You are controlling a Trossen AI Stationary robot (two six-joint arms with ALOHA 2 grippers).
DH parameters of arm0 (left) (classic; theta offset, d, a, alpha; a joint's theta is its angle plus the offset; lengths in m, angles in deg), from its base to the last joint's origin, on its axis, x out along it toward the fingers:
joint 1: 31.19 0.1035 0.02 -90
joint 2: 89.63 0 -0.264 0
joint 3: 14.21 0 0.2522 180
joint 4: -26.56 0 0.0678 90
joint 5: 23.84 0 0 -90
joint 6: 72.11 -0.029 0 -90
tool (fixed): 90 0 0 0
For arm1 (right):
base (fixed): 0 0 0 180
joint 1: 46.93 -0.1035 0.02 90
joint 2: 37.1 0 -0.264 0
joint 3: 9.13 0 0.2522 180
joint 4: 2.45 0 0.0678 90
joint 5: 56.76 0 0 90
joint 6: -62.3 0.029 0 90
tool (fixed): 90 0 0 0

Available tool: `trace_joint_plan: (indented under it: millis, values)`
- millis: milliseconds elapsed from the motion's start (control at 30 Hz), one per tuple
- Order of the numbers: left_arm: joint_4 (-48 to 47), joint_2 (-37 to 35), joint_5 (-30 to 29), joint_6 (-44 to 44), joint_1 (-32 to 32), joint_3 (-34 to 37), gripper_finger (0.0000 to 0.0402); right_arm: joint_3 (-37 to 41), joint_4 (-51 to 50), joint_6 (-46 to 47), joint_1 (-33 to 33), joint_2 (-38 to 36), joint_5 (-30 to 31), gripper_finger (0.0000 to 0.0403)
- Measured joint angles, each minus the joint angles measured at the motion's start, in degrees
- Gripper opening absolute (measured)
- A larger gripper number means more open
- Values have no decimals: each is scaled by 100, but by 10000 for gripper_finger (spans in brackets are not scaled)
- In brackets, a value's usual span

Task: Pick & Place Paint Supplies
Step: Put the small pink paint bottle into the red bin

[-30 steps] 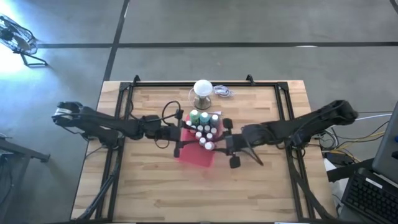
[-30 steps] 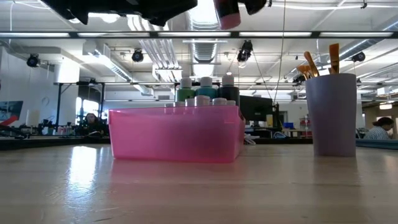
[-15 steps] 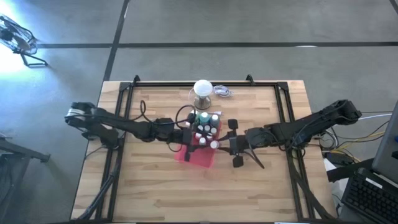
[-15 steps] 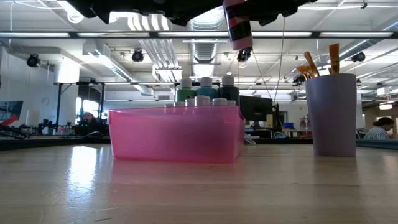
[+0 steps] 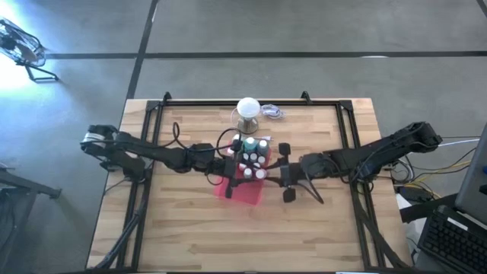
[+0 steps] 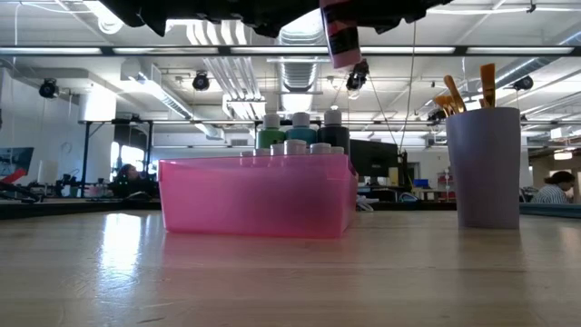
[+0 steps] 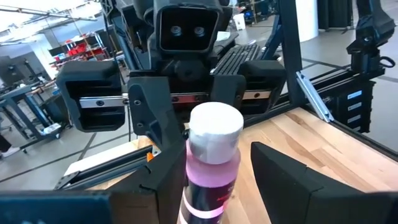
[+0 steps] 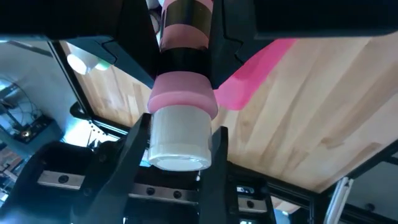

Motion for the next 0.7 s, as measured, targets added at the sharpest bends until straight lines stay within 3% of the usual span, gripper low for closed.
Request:
trace_joint_plan:
  millis: [700]
  values:
    - [248, 319, 131, -167, -1, -241, 186, 0, 30, -8, 3, 37, -28, 107]
